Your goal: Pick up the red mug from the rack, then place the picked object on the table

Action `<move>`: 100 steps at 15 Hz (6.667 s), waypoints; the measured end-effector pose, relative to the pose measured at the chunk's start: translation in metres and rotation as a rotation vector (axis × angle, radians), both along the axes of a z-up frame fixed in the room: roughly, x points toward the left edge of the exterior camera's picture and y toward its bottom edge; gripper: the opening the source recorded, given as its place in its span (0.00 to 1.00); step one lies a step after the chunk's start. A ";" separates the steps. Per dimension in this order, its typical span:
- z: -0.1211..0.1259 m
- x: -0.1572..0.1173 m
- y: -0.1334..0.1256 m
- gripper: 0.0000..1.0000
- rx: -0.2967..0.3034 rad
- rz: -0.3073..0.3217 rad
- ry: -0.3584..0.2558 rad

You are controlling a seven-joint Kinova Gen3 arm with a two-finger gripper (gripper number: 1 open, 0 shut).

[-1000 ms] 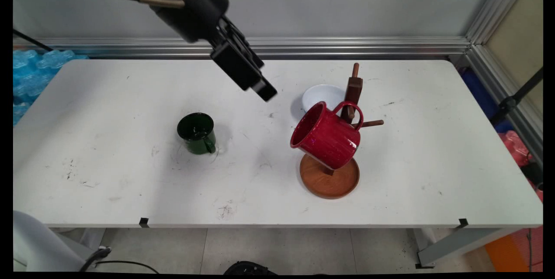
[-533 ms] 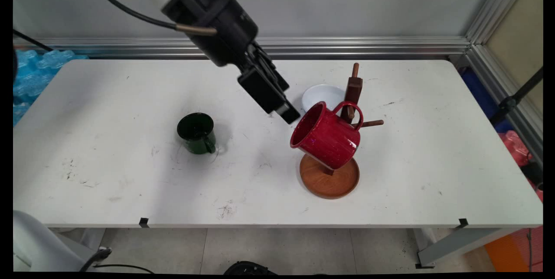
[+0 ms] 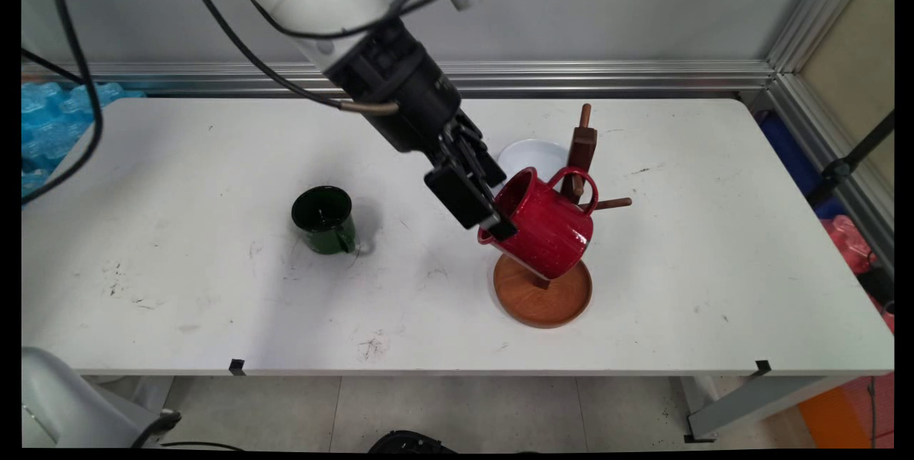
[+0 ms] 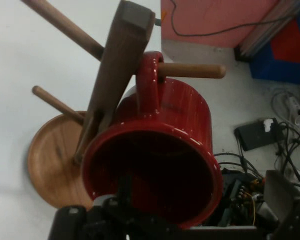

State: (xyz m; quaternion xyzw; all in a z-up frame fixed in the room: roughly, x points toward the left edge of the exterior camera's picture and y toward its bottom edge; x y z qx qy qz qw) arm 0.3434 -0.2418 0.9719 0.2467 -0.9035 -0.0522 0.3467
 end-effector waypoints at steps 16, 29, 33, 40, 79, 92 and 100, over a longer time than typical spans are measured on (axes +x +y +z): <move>-0.039 -0.018 -0.003 0.00 0.015 -0.041 0.066; -0.041 -0.018 0.002 0.00 0.016 -0.060 0.093; -0.038 -0.018 0.004 0.00 0.011 -0.070 0.098; -0.020 -0.017 0.008 0.00 -0.006 -0.099 0.103; 0.059 0.047 0.062 0.00 -0.123 -0.077 -0.291; 0.035 0.093 -0.008 0.00 -0.256 0.042 -0.567; -0.002 0.120 -0.058 0.00 -0.259 0.003 -0.685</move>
